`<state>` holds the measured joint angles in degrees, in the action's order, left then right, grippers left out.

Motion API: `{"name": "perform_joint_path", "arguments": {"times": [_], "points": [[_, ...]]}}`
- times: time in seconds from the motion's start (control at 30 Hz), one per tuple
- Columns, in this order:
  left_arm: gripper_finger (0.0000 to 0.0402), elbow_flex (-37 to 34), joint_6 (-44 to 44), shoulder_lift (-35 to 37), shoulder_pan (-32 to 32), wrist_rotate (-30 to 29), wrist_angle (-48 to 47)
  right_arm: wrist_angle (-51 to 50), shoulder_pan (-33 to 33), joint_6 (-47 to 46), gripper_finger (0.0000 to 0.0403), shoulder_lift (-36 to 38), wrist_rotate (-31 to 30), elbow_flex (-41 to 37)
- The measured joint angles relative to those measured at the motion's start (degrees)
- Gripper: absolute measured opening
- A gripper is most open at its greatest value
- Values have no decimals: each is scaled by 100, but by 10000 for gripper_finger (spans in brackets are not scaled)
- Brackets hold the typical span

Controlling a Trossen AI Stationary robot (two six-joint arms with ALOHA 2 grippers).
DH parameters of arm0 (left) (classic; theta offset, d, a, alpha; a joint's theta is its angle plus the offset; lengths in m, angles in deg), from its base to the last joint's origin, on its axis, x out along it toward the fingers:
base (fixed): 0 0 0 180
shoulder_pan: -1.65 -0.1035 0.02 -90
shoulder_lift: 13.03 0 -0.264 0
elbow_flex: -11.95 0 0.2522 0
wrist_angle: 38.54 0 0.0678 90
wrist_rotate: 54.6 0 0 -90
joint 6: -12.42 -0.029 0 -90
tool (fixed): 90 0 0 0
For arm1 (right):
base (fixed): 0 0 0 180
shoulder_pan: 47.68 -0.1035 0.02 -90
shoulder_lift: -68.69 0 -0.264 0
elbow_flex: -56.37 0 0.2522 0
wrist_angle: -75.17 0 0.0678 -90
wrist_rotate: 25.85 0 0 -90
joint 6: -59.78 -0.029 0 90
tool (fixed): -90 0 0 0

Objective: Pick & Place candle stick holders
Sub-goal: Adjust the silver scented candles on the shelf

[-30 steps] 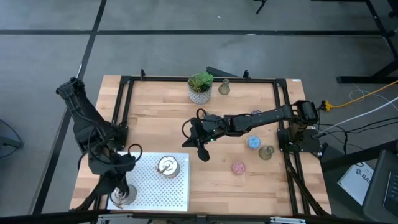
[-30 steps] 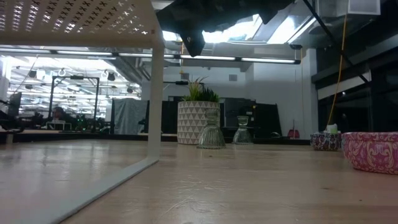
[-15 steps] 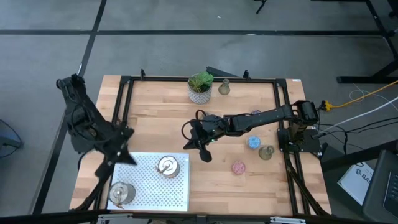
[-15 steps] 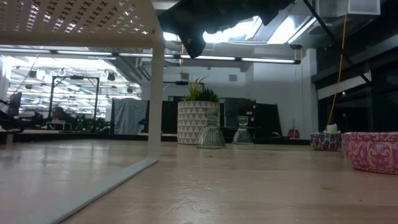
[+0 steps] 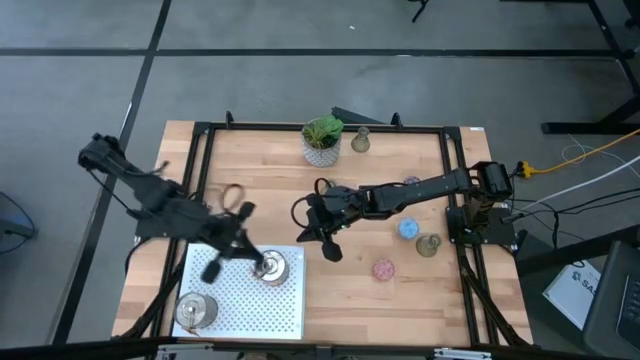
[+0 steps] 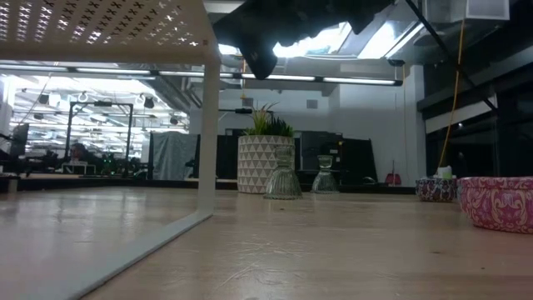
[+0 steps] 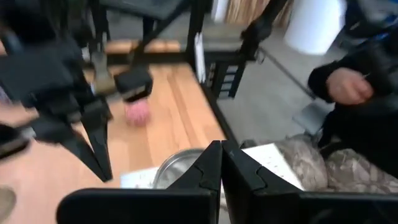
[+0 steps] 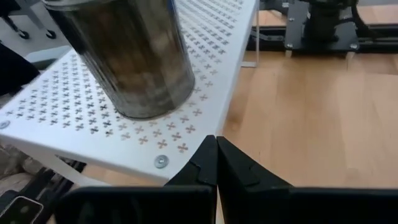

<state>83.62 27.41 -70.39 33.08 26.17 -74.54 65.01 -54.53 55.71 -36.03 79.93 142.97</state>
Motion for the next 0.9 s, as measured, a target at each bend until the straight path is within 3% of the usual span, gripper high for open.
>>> {"name": "perform_joint_path", "arguments": {"times": [0.2, 0.33, 0.9], "points": [[3, -2, -24, -742, -577, 1017, 101, -45, 33, -45, 1, 0, -102, 0], [3, 46, -13, -870, -729, 1568, 13, -46, 42, -51, 1, 0, -104, 0], [3, 151, 1024, -723, -722, 2086, -1062, -62, 42, 19, 1, 0, -117, 0]]}}
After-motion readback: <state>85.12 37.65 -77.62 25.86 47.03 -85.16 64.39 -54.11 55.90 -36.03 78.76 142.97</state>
